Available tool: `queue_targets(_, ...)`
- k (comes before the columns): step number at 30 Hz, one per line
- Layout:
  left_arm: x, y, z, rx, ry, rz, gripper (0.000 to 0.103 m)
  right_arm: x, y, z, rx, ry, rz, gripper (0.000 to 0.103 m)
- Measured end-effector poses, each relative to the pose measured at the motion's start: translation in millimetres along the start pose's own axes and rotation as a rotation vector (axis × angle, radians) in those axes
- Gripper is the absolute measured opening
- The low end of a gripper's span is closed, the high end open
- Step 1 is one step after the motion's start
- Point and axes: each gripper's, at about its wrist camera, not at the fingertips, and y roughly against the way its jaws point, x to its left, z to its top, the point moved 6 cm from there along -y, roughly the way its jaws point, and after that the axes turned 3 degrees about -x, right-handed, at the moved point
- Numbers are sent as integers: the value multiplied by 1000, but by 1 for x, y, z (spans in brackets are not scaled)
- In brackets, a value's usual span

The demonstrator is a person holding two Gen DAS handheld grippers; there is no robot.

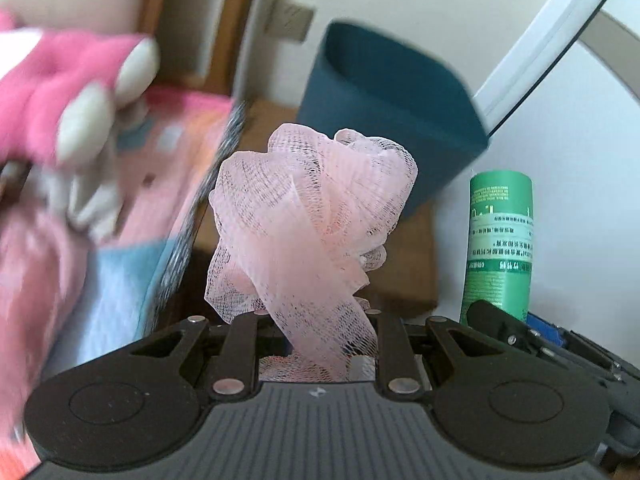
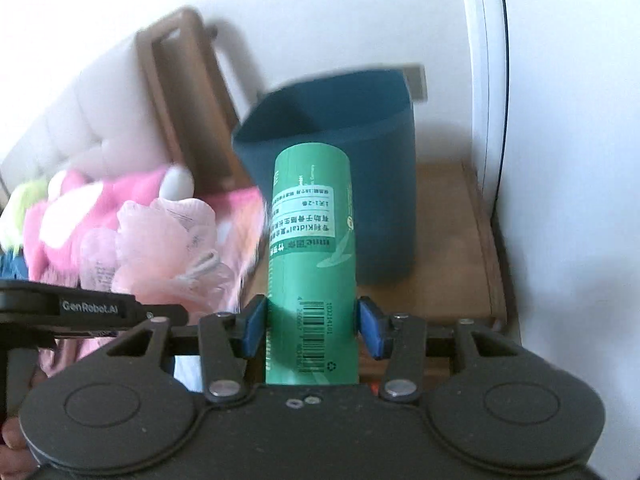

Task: Collect trash
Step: 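Lower both items into the teal bin and open both grippers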

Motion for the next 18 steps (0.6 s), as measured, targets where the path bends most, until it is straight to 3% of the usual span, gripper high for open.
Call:
queue_targets(6,-26,-5,94,-45,-115,-68,20,11,-17,85,-65,4,-48,48)
queue_targets(11,-49,-33,155,-23,-150,-120,20,6,-53,131,-65,21,-120,48)
queue_targets(18,-70,-86,184,53,-202,-129,20,-6,-107,156,12,11,-201,48)
